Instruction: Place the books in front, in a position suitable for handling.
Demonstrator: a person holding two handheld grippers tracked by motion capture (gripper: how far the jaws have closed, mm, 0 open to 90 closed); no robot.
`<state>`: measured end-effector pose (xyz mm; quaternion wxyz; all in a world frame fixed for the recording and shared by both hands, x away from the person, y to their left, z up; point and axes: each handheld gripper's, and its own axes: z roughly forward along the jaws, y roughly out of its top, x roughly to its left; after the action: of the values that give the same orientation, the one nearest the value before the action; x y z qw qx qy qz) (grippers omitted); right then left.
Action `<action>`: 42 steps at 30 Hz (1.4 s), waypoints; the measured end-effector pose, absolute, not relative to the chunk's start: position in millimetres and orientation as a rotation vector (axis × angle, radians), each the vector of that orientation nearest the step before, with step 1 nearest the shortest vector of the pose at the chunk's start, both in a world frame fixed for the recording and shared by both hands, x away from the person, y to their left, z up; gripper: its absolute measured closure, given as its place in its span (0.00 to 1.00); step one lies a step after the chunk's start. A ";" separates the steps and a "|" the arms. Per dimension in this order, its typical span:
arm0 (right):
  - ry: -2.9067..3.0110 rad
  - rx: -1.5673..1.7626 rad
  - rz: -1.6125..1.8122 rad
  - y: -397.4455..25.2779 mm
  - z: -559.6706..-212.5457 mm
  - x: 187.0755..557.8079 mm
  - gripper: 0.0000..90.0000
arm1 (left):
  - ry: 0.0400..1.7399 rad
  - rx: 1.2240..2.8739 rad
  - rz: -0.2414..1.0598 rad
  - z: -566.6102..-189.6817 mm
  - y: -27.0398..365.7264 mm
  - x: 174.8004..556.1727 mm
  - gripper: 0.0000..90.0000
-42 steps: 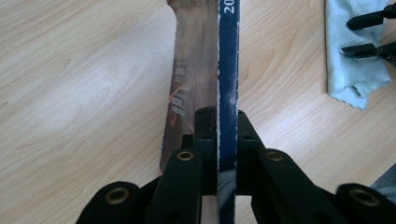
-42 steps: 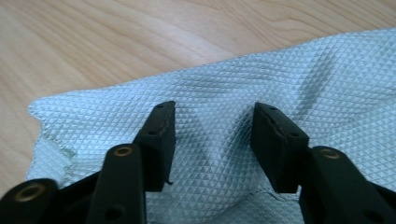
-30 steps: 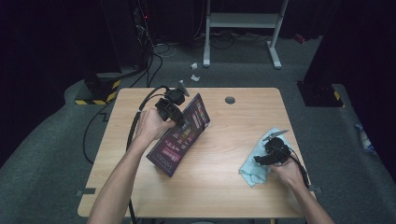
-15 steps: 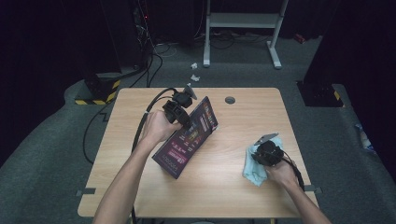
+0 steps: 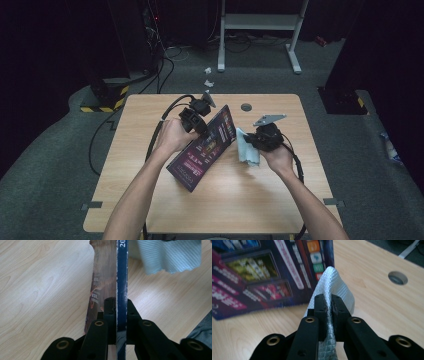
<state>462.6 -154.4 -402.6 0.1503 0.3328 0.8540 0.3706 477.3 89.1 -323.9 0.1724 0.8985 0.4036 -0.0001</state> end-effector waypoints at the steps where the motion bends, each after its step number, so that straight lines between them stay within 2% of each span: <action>1: 2.454 0.949 1.056 -149.8 -401.0 464.6 0.94 | 1.143 2.549 -0.002 -323.8 88.9 477.1 0.93; 9: 2.457 0.950 0.999 -129.2 -397.0 476.3 0.94 | 1.104 2.543 -0.010 -323.8 84.6 475.5 0.93; 16: 2.467 0.937 0.985 -121.0 -400.2 476.9 0.94 | 1.036 2.549 -0.035 -323.0 70.9 471.1 0.93; 21: 2.457 0.932 1.024 -122.8 -399.2 472.9 0.94 | 1.049 2.555 -0.031 -324.4 64.7 473.6 0.93; 34: 2.390 0.731 1.244 -119.2 -357.7 437.5 0.94 | 1.044 2.618 0.010 -327.1 44.8 475.2 0.93; 42: 2.361 0.933 1.179 -144.7 -374.1 461.2 0.94 | 1.015 2.634 -0.001 -324.5 48.5 470.5 0.93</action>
<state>461.2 -144.7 -374.1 0.1703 0.3283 0.8313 0.4150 470.5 48.5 -324.5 0.1587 0.9213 0.3549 -0.0004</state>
